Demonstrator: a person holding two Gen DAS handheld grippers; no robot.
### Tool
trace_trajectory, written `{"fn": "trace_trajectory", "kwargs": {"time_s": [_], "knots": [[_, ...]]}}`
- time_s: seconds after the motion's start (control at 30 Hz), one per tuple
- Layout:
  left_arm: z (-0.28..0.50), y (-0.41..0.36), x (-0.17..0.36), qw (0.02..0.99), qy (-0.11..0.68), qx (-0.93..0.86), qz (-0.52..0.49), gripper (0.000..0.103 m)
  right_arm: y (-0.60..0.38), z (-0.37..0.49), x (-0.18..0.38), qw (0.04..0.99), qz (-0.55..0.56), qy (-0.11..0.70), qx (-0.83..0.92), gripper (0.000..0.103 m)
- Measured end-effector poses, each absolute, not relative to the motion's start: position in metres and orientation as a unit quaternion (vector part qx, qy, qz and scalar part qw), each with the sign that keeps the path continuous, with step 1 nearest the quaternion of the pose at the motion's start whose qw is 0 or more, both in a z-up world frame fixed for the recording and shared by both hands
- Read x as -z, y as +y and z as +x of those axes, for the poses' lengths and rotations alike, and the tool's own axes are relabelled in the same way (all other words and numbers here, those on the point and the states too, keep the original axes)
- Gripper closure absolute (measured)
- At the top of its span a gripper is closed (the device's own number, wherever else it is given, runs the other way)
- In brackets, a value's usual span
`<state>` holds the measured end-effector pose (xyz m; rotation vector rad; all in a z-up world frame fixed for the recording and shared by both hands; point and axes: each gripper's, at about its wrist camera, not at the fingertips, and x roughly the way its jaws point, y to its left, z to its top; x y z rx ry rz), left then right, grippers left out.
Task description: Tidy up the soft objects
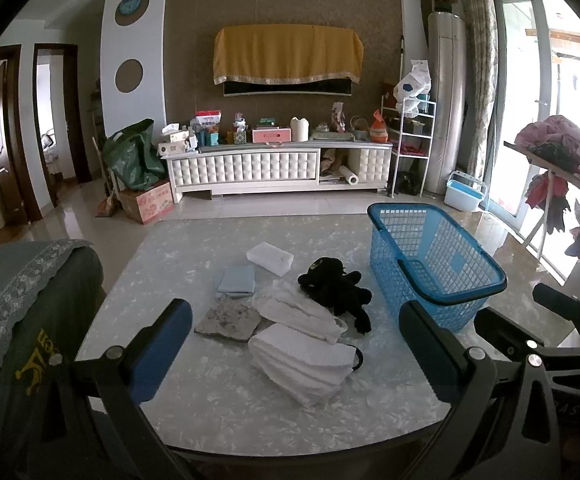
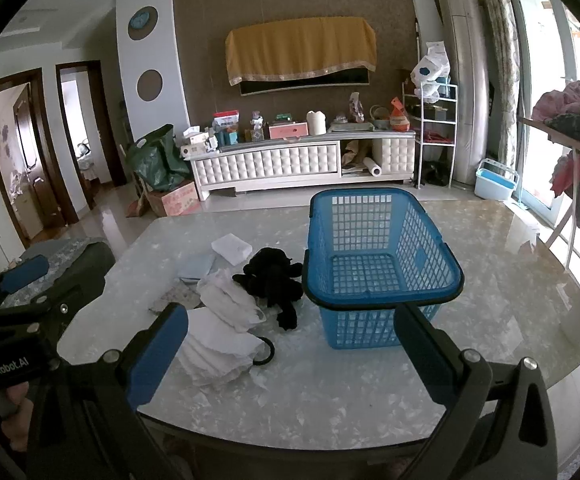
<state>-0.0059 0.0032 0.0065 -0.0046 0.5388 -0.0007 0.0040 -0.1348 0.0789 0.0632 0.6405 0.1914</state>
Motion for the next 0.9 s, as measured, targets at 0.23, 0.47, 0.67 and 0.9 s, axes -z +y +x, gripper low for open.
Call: {"fn": "trace_trajectory", "kwargs": {"time_s": [0.23, 0.47, 0.67, 0.9], "knots": [[-0.0075, 0.0026, -0.0069, 0.964, 0.266, 0.0, -0.002, 0.0, -0.1354, 0.0035, -0.0788, 0.944, 0.033, 0.315, -0.095, 0.0], [-0.0068, 0.0028, -0.0069, 0.964, 0.266, 0.0, -0.003, 0.0, -0.1354, 0.0031, -0.0786, 0.944, 0.033, 0.315, -0.094, 0.0], [-0.0065, 0.0028, -0.0075, 0.964, 0.267, -0.001, -0.002, 0.0, -0.1351, 0.003, -0.0784, 0.943, 0.035, 0.317, -0.093, 0.0], [-0.0075, 0.0025, -0.0082, 0.964, 0.266, 0.0, -0.002, 0.0, -0.1329, 0.0011, -0.0799, 0.943, 0.034, 0.319, -0.093, 0.0]]}}
